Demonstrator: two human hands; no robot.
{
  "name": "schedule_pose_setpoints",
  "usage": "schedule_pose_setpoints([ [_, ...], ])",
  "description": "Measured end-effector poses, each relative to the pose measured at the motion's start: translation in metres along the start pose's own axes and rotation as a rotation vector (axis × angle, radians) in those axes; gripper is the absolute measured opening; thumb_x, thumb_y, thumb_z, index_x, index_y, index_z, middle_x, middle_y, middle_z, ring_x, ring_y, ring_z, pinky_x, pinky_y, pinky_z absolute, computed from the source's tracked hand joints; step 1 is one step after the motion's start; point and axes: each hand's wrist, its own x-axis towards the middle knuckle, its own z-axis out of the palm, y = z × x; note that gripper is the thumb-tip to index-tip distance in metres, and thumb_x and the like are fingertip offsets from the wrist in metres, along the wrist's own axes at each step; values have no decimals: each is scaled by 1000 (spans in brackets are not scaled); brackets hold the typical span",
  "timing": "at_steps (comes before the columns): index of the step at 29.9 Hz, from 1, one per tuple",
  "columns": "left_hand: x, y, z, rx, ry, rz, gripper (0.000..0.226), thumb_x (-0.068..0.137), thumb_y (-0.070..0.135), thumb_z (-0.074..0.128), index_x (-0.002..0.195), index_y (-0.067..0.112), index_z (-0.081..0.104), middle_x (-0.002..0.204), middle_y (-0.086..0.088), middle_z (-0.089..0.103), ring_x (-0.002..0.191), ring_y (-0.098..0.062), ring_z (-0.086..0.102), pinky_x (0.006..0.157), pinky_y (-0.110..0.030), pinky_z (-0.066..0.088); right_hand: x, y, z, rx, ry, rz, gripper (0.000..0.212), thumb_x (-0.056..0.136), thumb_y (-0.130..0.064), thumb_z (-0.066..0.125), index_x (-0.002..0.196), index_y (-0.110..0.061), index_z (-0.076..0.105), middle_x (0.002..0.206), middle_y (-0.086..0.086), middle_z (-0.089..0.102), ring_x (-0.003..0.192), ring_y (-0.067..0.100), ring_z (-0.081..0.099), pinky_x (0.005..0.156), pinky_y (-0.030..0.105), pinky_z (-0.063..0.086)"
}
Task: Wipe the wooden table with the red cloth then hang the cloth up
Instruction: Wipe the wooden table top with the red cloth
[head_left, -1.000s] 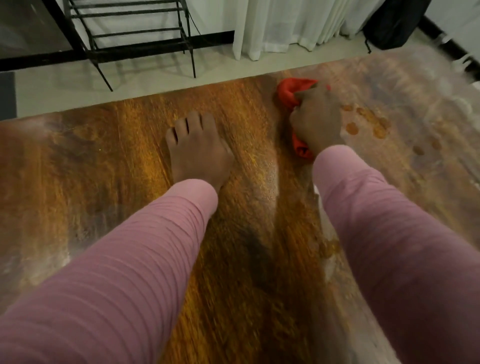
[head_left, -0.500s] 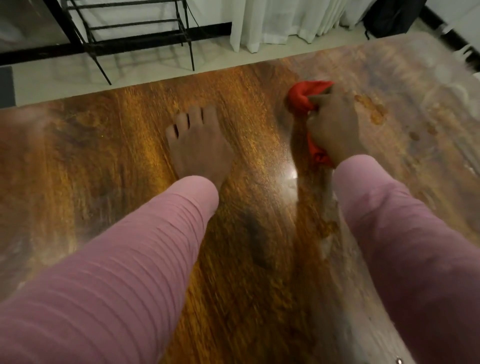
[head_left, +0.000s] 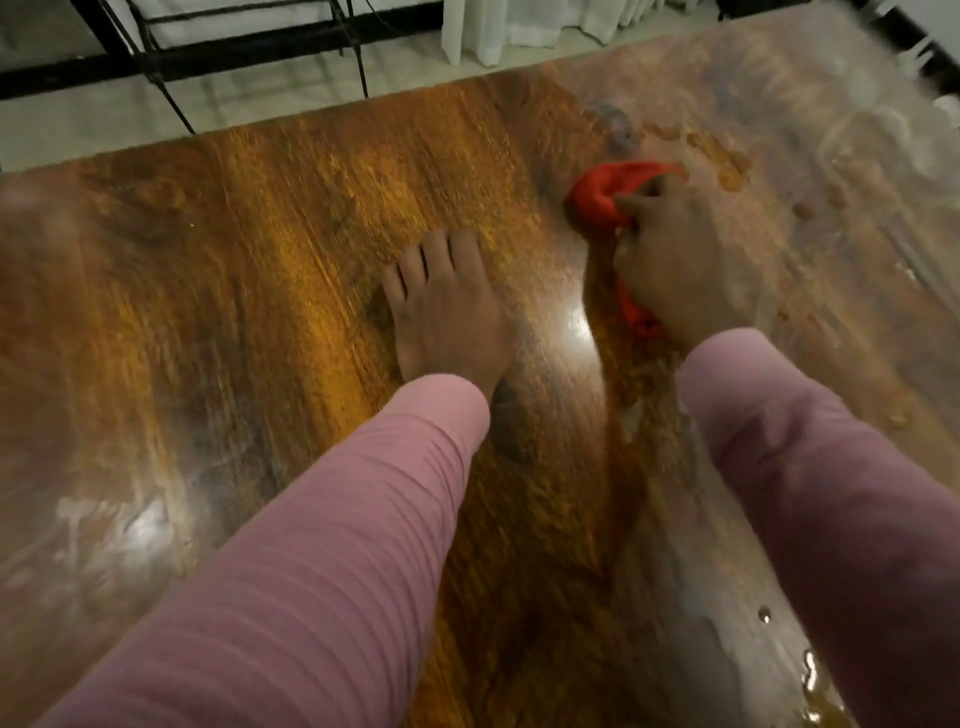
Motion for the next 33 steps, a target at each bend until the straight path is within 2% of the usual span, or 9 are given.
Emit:
schedule_pose_setpoints([
  [2,0,1,1,4,3,-10,57,71,31,17,112,12,52,115,-12,55,106,-33,49,93,-48,36,-14,-15,2,33,2,6,42,87,-12,48,124,-23,62,120,10,50,112,35,46,89,42,43],
  [8,2,1,5,18,-7,-17,42,78,24,31,112,12,53,118,-13,55,108,-35,49,92,-48,36,-84,-36,1,63,-17,-281,41,84,-11,51,120,-23,65,114,5,55,102,30,46,77,34,38],
  [12,0,-2,4,31,27,20,50,73,28,22,111,11,51,116,-13,54,106,-34,49,91,-47,36,-57,20,-8,-12,34,-57,40,88,-11,51,125,-21,63,120,10,53,114,34,44,90,38,38],
  [16,1,1,3,42,23,13,60,70,32,14,113,10,52,117,-14,54,107,-35,48,94,-49,36,-52,29,-10,-10,60,109,39,88,-11,50,123,-21,64,120,10,53,114,36,44,89,36,38],
  [20,2,2,7,86,-6,12,41,79,25,35,115,11,50,119,-14,52,109,-35,47,94,-49,35,-105,-15,-6,58,13,-151,39,84,-11,53,119,-22,65,113,6,54,104,28,46,79,29,34],
  [23,0,2,9,91,-2,24,37,81,20,43,117,12,49,121,-12,52,110,-34,47,95,-49,34,-143,-22,-14,81,-56,-299,39,84,-10,53,120,-18,66,114,5,58,98,29,48,76,33,40],
  [26,-1,-2,8,69,9,43,38,82,18,41,118,11,49,121,-12,52,110,-34,46,95,-48,33,-131,9,-25,27,-44,-155,39,89,-11,51,124,-21,63,123,6,54,109,31,47,86,35,38],
  [29,-2,-1,6,85,30,75,35,83,16,40,116,11,50,119,-14,53,109,-35,47,93,-49,35,-107,38,-33,-59,0,101,39,92,-14,49,127,-27,61,126,5,51,115,34,46,79,27,28],
  [33,-4,3,5,106,35,111,34,83,16,42,116,10,51,119,-16,54,109,-37,48,93,-50,37,-129,17,-26,1,-28,68,39,89,-13,52,125,-24,61,126,5,49,116,30,43,88,29,33],
])
